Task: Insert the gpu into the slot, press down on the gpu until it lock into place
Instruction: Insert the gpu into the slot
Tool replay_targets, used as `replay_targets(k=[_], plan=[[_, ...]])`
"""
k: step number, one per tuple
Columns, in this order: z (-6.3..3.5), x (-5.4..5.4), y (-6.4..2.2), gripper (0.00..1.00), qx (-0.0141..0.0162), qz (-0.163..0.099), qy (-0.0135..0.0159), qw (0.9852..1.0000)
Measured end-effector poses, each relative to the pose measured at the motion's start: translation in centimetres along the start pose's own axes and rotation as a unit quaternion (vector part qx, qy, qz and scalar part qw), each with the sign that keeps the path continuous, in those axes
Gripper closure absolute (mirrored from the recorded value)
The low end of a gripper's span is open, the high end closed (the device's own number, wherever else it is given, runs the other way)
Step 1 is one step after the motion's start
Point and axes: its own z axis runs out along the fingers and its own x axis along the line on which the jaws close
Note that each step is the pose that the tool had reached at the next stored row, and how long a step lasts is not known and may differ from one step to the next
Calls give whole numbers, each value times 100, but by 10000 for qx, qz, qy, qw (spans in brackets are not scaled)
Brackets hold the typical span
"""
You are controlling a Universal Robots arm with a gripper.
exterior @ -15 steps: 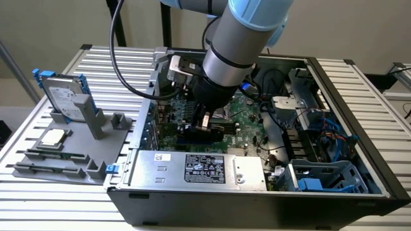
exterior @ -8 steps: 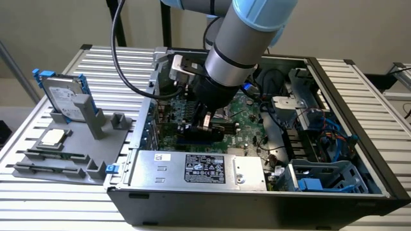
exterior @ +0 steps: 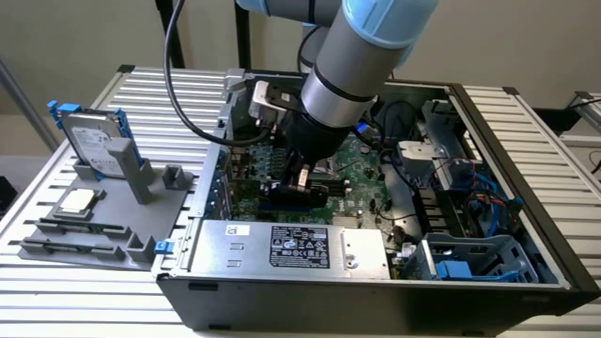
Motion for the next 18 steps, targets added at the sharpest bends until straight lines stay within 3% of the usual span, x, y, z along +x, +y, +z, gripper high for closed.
replay_targets(k=[11,18], plan=[[33,-20,-12,74,-45,-12,54,10000],[44,-20,-24,74,-71,-21,66,10000]])
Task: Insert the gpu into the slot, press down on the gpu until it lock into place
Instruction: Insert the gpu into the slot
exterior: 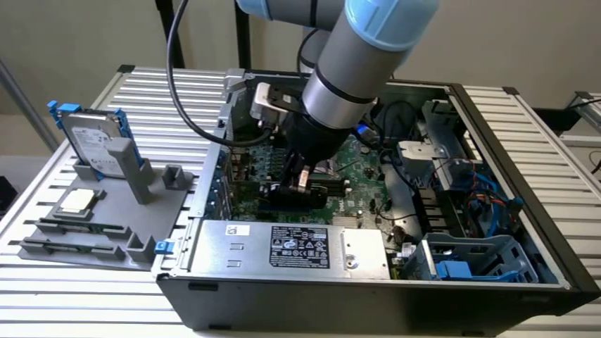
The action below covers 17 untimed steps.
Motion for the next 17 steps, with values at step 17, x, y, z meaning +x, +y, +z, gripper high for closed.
replay_targets(k=[17], plan=[[44,-1,-28,73,-16,-26,5,10000]])
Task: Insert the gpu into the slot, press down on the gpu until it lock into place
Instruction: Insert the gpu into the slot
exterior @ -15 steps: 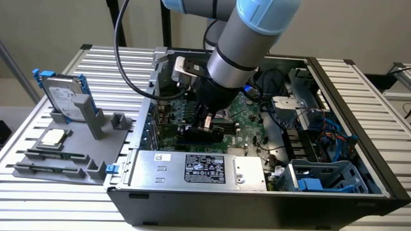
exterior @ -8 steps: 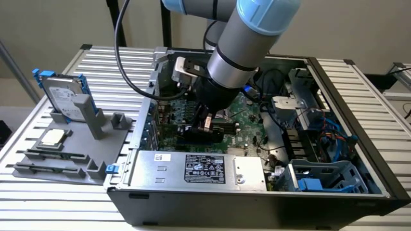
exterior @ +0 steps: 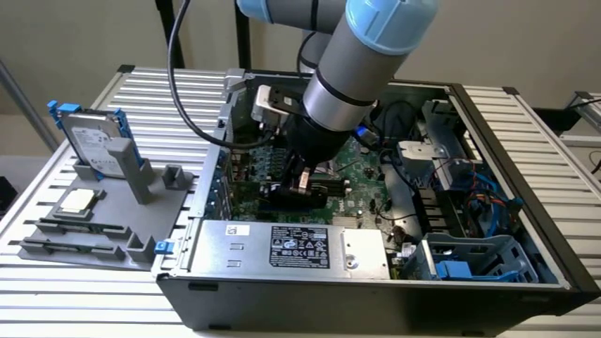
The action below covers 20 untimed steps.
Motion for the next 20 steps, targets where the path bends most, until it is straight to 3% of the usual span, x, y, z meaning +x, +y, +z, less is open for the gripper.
replay_targets(k=[4,5,11,13,17,19,20], plan=[[-117,-3,38,68,-6,2,8,10000],[-162,-5,51,60,-7,3,11,10000],[-411,-24,129,60,4,-17,25,10000],[-436,-36,137,60,75,-36,31,10000],[-451,-57,147,69,312,-62,41,9995],[-449,-64,161,81,408,-69,41,9991],[-446,-66,174,81,445,-70,42,9990]])
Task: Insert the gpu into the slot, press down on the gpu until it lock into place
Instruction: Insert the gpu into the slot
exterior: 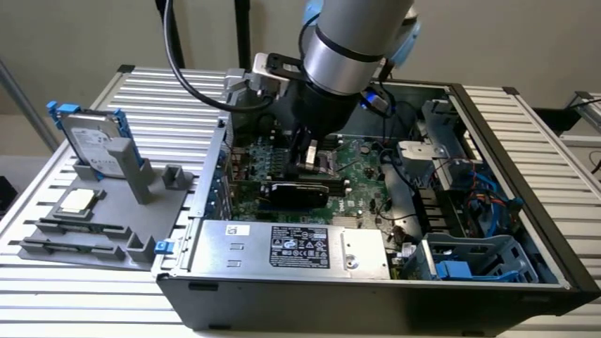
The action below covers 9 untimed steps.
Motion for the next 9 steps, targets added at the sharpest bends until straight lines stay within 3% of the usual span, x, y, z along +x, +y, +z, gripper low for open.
replay_targets(k=[2,6,9], plan=[[9,-2,43,89,62,-3,-1,10000],[28,-3,138,89,158,-6,2,9999],[42,-5,197,89,258,-10,5,9997]])
